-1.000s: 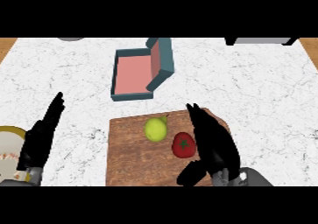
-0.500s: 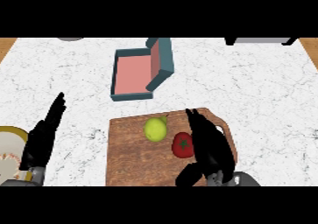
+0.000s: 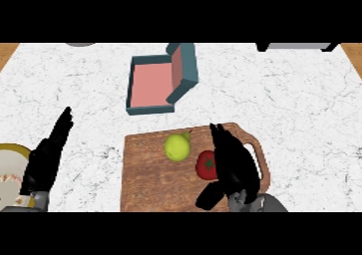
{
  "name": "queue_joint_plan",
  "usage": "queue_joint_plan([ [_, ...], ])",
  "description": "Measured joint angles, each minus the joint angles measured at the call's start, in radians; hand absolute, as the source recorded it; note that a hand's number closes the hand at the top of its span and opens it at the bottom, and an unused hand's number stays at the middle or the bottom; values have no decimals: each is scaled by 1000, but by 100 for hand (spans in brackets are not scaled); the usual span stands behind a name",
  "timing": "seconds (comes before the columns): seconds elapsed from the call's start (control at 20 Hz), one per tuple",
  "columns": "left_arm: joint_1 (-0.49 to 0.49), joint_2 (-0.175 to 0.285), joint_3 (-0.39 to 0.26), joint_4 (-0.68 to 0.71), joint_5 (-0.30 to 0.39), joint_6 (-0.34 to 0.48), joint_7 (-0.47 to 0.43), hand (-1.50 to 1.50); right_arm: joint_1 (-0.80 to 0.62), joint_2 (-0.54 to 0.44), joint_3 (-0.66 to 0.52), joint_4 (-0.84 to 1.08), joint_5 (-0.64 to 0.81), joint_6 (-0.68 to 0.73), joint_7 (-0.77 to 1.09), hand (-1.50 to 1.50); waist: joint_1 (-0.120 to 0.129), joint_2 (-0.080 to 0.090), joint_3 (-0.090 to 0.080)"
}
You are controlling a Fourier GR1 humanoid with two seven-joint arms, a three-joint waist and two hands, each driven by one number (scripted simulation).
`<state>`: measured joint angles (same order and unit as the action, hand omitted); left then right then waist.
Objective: Pick the tomato from the cutting board and place it in the cardboard box
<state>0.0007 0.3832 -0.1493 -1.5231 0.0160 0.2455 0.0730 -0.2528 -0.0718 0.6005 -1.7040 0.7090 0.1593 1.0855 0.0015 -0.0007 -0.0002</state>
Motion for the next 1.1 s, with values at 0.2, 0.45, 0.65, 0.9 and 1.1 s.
queue_joint_plan([
  [0.2, -13, 0, 29, -5, -7, -27, 18, 0, 32, 18, -10, -15, 31, 15, -11, -150, -1, 0, 0],
  [0.45, -19, -29, 37, -6, -41, -36, 26, 0, 42, 48, -30, 25, 62, 21, -31, -150, 0, 0, 0],
  [0.65, -13, -65, 39, 24, -72, -34, -5, 0, 64, 57, -36, 65, 82, 19, -62, -150, 0, 0, 0],
  [0.9, 1, -66, 60, -8, -77, -63, 14, 0, 46, 63, -23, 96, 60, 14, -53, 150, 2, 0, 0],
  [1.1, 7, -76, 75, -25, -89, -82, 26, 0, 47, 63, -29, 114, 98, 0, -80, 150, 1, -1, -1],
])
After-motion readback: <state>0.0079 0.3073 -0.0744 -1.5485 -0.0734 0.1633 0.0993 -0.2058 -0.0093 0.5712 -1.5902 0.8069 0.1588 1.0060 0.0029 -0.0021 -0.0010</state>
